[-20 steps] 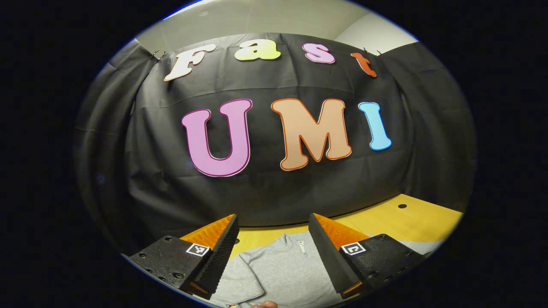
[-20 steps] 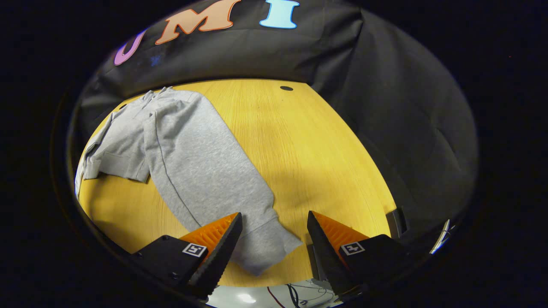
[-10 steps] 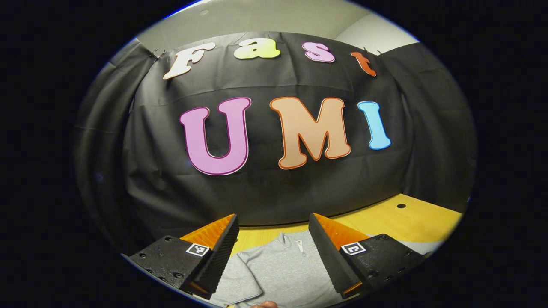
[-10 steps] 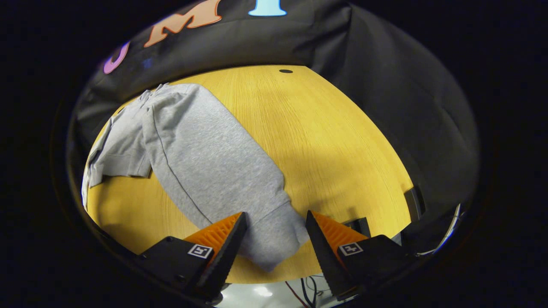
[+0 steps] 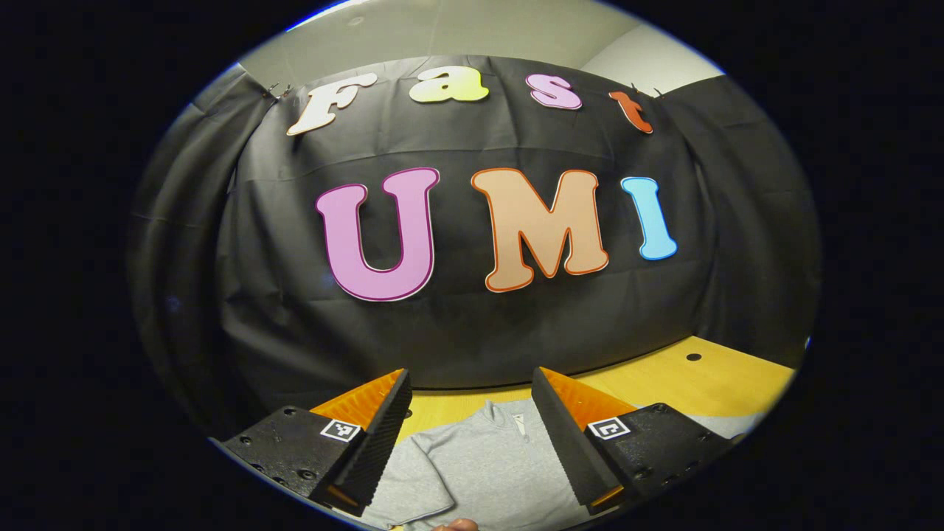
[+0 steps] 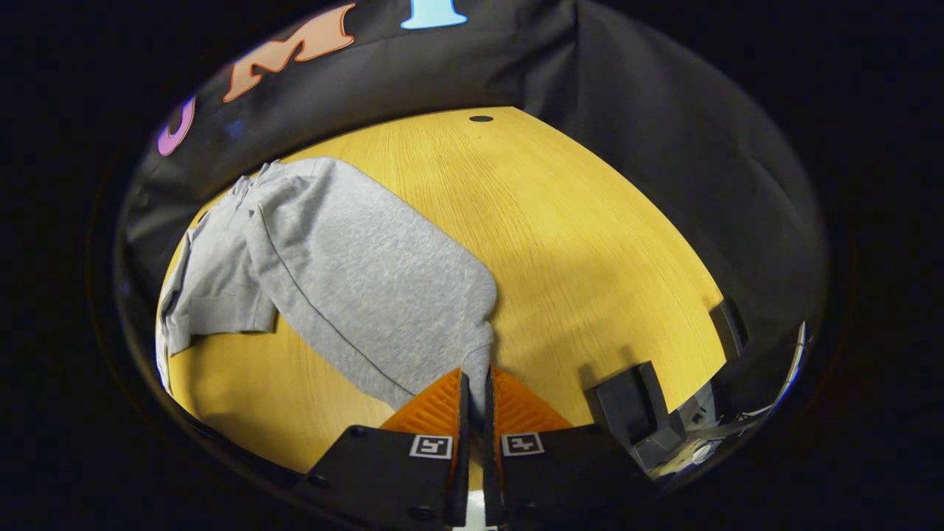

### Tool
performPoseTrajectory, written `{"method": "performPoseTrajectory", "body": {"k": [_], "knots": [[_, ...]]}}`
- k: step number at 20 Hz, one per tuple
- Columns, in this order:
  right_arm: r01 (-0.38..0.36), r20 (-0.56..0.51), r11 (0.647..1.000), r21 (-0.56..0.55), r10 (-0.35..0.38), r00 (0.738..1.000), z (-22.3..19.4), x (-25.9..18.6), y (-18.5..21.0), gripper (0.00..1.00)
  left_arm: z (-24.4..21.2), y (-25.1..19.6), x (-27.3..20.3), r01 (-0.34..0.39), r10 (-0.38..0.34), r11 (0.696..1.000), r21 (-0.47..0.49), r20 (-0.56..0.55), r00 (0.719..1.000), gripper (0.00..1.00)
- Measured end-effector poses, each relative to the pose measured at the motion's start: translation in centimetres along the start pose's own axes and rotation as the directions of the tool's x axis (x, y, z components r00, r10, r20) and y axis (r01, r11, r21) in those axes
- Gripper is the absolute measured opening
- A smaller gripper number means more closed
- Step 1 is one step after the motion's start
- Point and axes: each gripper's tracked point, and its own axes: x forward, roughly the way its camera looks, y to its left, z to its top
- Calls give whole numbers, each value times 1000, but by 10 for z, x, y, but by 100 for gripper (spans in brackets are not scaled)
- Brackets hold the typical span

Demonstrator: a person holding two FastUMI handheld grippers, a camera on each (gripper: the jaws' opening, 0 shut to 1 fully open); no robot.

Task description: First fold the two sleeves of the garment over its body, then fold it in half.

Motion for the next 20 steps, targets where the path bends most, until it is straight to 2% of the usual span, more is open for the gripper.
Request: {"method": "performPoseTrajectory", "body": {"k": [1, 2, 3, 4, 8, 9, 10, 15, 20], "knots": [[-1, 15, 1000, 12, 1, 1000, 7, -3, 2, 5, -1, 2, -2, -5, 5, 1000, 4, 2, 1000, 95], [-3, 36, 1000, 23, 2, 999, 17, -5, 3, 10, 0, 3, -2, -9, 9, 1000, 5, 3, 1000, 95], [-13, 68, 999, 34, 10, 998, 30, -7, 8, 5, 0, 5, -1, -12, 12, 1000, 6, 3, 1000, 95], [-30, 87, 999, 45, 26, 996, 41, -12, 14, 10, 1, 7, -1, -16, 16, 1000, 6, 1, 1000, 95], [-99, 166, 994, 38, 92, 982, 88, -26, 45, 10, 3, 14, -6, -32, 32, 999, 12, 14, 999, 98], [-118, 181, 993, 31, 111, 977, 97, -29, 55, 5, 3, 16, -7, -36, 36, 999, 13, 19, 999, 95], [-139, 193, 990, 29, 131, 972, 108, -31, 66, 10, 3, 18, -9, -41, 40, 999, 13, 20, 999, 95], [-253, 251, 966, 58, 231, 940, 155, -46, 114, 10, -3, 43, -17, -90, 90, 996, 10, 9, 996, 95], [-329, 294, 944, 20, 310, 904, 190, -54, 163, 10, -4, 68, -29, -142, 142, 990, 19, 8, 990, 97]]}}
